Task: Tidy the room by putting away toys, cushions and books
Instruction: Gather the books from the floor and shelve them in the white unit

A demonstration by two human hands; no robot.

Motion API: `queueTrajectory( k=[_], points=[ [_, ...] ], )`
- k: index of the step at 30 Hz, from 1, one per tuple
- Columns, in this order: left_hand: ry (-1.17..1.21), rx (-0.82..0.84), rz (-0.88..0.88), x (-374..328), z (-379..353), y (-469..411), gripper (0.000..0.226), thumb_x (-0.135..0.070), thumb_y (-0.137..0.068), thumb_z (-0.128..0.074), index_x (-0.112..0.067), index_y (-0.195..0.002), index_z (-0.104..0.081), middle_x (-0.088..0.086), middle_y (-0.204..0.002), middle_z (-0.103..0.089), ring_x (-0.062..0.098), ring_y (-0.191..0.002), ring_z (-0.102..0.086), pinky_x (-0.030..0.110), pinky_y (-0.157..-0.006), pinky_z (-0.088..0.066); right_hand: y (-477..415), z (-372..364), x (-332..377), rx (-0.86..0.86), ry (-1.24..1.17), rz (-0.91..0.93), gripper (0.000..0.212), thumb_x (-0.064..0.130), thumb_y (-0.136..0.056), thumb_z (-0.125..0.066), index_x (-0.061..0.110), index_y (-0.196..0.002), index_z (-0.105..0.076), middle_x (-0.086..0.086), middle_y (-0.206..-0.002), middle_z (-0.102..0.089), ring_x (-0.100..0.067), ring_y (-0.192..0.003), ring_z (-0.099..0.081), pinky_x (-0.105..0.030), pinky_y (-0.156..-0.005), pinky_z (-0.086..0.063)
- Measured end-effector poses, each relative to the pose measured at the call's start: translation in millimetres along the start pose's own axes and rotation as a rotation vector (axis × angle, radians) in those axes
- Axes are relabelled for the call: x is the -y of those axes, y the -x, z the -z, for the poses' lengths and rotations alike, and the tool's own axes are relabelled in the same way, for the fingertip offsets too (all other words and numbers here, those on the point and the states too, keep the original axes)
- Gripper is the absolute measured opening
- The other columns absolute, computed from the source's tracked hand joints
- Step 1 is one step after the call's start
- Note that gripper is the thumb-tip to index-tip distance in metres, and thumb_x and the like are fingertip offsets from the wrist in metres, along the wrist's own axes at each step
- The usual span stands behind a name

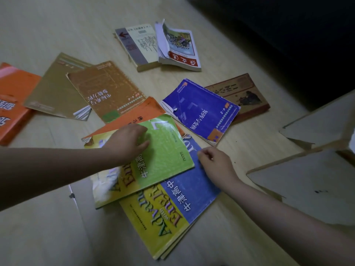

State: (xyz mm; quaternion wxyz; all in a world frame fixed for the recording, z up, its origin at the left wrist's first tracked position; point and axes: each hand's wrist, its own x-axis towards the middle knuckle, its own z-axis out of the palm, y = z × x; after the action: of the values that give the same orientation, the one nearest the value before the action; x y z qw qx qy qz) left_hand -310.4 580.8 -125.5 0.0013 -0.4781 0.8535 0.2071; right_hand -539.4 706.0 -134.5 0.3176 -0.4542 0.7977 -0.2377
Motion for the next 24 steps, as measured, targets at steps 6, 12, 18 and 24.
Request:
queueTrajectory(
  k=[6, 12, 18, 24],
  points=[
    [-0.184, 0.155, 0.081, 31, -1, 3, 0.088, -0.068, -0.076, -0.06, -0.017, -0.142, -0.032, 0.011, -0.148, -0.031, 0.031, -0.132, -0.033, 0.042, -0.108, -0.032, -7, -19, 17, 0.124, -0.056, -0.152, 0.037, 0.037, -0.09, -0.062, 0.01, -0.115, -0.061, -0.004, -0.107, -0.064, -0.022, -0.104, -0.059, -0.035, -0.091, -0.047],
    [-0.261, 0.205, 0.056, 21, -9, 18, 0.095, -0.072, -0.074, -0.057, -0.024, -0.147, -0.021, 0.01, -0.146, -0.025, 0.031, -0.131, -0.029, 0.044, -0.108, -0.031, -8, -12, 20, 0.326, -0.268, -0.312, 0.022, 0.029, -0.084, -0.072, 0.013, -0.076, -0.059, 0.004, -0.06, -0.05, -0.01, -0.056, -0.046, -0.019, -0.049, -0.037],
    [-0.1, 0.188, 0.029, 6, -10, 25, 0.088, -0.065, -0.077, -0.061, -0.022, -0.145, -0.027, 0.009, -0.136, -0.038, 0.029, -0.125, -0.039, 0.036, -0.102, -0.038, -10, -1, -5, 0.196, -0.256, -0.201, 0.018, 0.015, -0.092, -0.062, 0.012, -0.075, -0.059, -0.004, -0.068, -0.052, -0.015, -0.063, -0.049, -0.027, -0.061, -0.043],
    [0.024, 0.216, 0.008, -14, -13, 33, 0.081, -0.059, -0.082, -0.061, -0.019, -0.144, -0.03, 0.008, -0.131, -0.044, 0.027, -0.124, -0.041, 0.03, -0.098, -0.035, -1, 27, -36, 0.256, -0.352, -0.237, 0.01, 0.01, -0.094, -0.058, 0.005, -0.094, -0.067, -0.007, -0.08, -0.061, -0.015, -0.07, -0.054, -0.023, -0.058, -0.042]
  ],
)
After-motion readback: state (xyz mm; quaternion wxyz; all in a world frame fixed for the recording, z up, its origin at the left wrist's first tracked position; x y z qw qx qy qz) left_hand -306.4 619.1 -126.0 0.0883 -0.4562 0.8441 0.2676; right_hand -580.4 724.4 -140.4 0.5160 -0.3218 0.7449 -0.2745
